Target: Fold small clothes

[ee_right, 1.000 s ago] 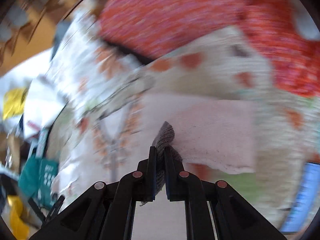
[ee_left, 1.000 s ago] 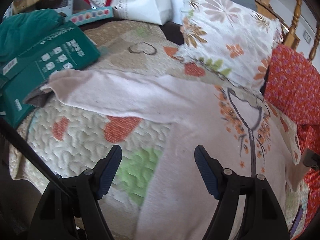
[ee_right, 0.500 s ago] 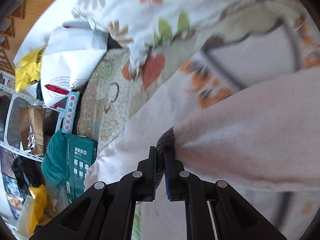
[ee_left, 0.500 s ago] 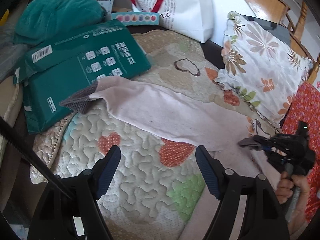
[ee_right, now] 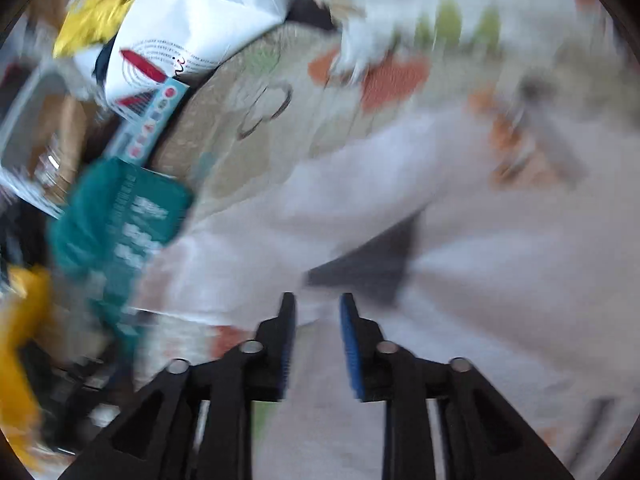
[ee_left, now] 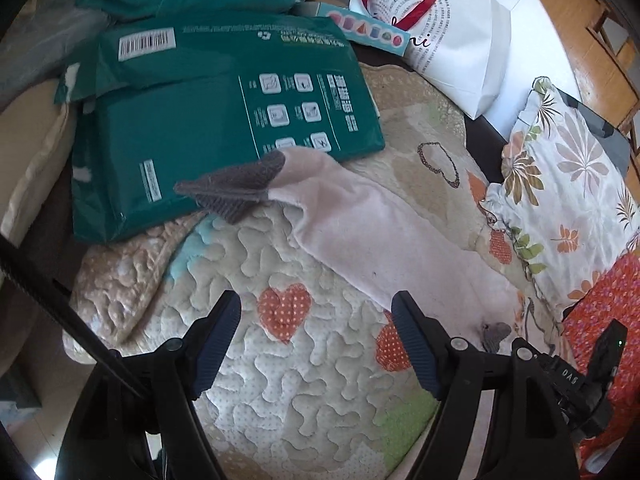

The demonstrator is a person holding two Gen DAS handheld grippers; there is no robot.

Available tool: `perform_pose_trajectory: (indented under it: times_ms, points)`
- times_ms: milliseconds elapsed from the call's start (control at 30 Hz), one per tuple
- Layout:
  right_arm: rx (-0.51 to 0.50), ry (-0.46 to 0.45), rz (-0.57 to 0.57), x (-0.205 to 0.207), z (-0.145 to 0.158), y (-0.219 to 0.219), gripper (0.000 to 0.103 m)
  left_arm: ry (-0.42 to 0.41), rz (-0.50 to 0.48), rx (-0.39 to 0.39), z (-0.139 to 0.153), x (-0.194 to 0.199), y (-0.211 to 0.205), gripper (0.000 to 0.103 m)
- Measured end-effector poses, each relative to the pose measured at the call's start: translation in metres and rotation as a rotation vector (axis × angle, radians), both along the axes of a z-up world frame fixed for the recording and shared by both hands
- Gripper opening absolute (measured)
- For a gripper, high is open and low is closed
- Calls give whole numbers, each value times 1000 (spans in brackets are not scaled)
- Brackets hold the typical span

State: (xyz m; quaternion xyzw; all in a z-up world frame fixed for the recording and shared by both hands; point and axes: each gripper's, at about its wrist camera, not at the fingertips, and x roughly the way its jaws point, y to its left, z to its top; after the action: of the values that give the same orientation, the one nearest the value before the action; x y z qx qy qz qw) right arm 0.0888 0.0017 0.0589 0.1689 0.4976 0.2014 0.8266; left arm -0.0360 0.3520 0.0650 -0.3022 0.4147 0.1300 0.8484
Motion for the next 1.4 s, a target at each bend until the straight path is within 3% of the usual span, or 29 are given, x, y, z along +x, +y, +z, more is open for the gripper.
perform_pose_trajectory:
  times_ms: [33,67,200,233,267,300,333,433,533,633,700,767,867,1000,1067,1200,1233,1300,1400]
  points:
    - [-114,-45,24,-4,5,4,47,1,-4,-8,-1,0,-1,77]
    - [-174,-60,52,-7,5,10,51,1,-8,-11,-3,0,-5,77]
    - [-463,-131,172,-18,-12,43,52,-4,-41,20,-1,5,-21,77]
    - [-592,-150,174,-17,-22,47,52,-6,-49,32,0,7,-25,77]
    - [-657,-147,166,-14,-30,51,39,-9,-54,43,1,8,-28,77]
    - [-690,-133,154,-13,-35,44,18,-11,-55,54,2,8,-29,77]
    - [-654,-106,124,-9,-35,33,6,-13,-53,60,3,8,-29,77]
    - [-475,-115,63,-20,-13,7,6,-10,-26,57,1,5,-21,77]
    - [-361,-75,114,-46,-9,0,6,5,-8,8,-6,4,-11,77]
    - [-365,9,207,-73,-33,5,8,13,-9,-20,-10,4,-10,77]
    - [-363,-2,242,-83,-39,1,10,16,-24,-34,-11,4,-13,77]
    - [-338,-28,205,-93,-30,-17,24,22,-29,-32,-13,4,-15,77]
    - [-330,-62,98,-101,-14,-54,29,37,-22,-28,-18,5,-16,77]
    - [-449,-147,-135,-100,5,-126,31,47,-16,-55,-25,3,-16,77]
    - [-491,-94,-251,-89,-4,-175,31,47,-20,-33,-24,5,-20,77]
    - [-592,115,-481,-88,-43,-268,30,24,-5,28,-15,8,-21,77]
    - [-546,143,-563,-97,-46,-296,47,20,3,38,-14,9,-18,77]
    - [-465,164,-651,-114,-44,-321,50,19,32,52,-16,14,-10,79]
    - [-431,108,-645,-138,-30,-327,50,28,66,3,-28,22,4,81]
